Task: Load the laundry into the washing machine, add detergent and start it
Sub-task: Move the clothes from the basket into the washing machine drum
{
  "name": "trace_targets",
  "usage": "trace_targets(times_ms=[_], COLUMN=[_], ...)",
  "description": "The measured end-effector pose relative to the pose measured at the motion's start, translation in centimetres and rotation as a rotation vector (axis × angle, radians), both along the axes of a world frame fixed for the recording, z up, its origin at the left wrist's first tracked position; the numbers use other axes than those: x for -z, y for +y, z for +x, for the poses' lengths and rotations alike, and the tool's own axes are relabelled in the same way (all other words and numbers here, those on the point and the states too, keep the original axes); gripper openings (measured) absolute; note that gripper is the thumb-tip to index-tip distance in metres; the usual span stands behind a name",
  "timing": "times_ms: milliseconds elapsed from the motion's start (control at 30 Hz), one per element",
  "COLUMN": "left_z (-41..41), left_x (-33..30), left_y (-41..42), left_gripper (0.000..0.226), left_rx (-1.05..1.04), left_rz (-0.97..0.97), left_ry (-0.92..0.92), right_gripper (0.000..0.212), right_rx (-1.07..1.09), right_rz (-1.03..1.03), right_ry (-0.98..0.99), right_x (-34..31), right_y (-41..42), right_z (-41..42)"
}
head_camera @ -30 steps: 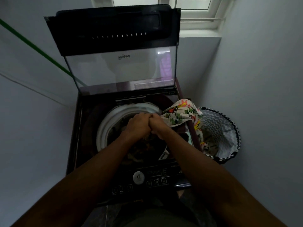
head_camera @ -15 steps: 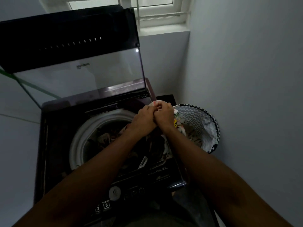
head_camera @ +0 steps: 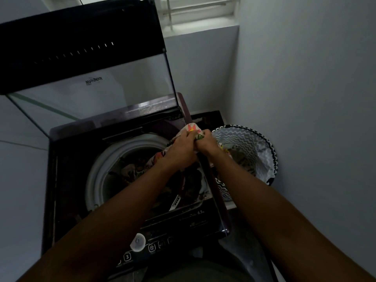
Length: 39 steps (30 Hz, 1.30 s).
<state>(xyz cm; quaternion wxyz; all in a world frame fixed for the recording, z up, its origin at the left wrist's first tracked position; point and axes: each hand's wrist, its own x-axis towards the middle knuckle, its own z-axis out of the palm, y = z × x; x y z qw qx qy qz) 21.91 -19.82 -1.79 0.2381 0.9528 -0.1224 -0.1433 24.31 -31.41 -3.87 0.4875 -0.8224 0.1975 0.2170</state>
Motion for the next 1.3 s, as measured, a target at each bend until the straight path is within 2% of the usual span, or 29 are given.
trace_targets(times_ms=[100,233,400,633,900,1000,1100,1167,1300], left_z=[0.0,-0.4,-1.5,-2.9,-6.2,-7.6,-9.0,-9.8,-10.9], left_x=[-0.1,-0.4,-0.6,-2.1,-2.9,-2.3,-1.5,-1.0,0.0], left_y=[0.7,1.5,2.8,6.3,12.8,15.0,17.2,18.5,20.2], left_gripper=[0.087,0.097,0.107,0.096,0.093,0.093,0.094,0.094,0.083], left_rx=[-0.020,-0.010,-0.045,-0.129,-0.315,-0.369,-0.412,-0.423,-0.402], left_rz=[-0.024,-0.114,-0.204,-0.270,-0.198,-0.172,-0.145,-0.112,0.003], left_ry=[0.010,-0.002,-0.048,-0.163,-0.135,-0.111,-0.101,-0.088,-0.022], right_gripper=[0.077,0.063,0.046,0.036,0.017,0.024,0.042,0.044,0.026], right_rx=[-0.071,-0.144,-0.110,-0.167,-0.346,-0.398,-0.422,-0.438,-0.435], right_rz=[-0.143,-0.291,-0.379,-0.165,-0.163,-0.137,-0.034,0.016,0.232], right_ry=[-0.031,-0.158,-0.331,-0.391,-0.400,-0.394,-0.396,-0.371,-0.191], right_x=[-0.6,-1.4,-2.6,-5.2,-4.9,-4.2,-3.1,-2.4,-0.7], right_y=[0.2,0.5,1.9,6.5,13.8,16.3,18.8,20.1,21.2], right_z=[0.4,0.1,-0.7,-1.2,-3.5,-4.6,-5.7,-6.5,-7.8])
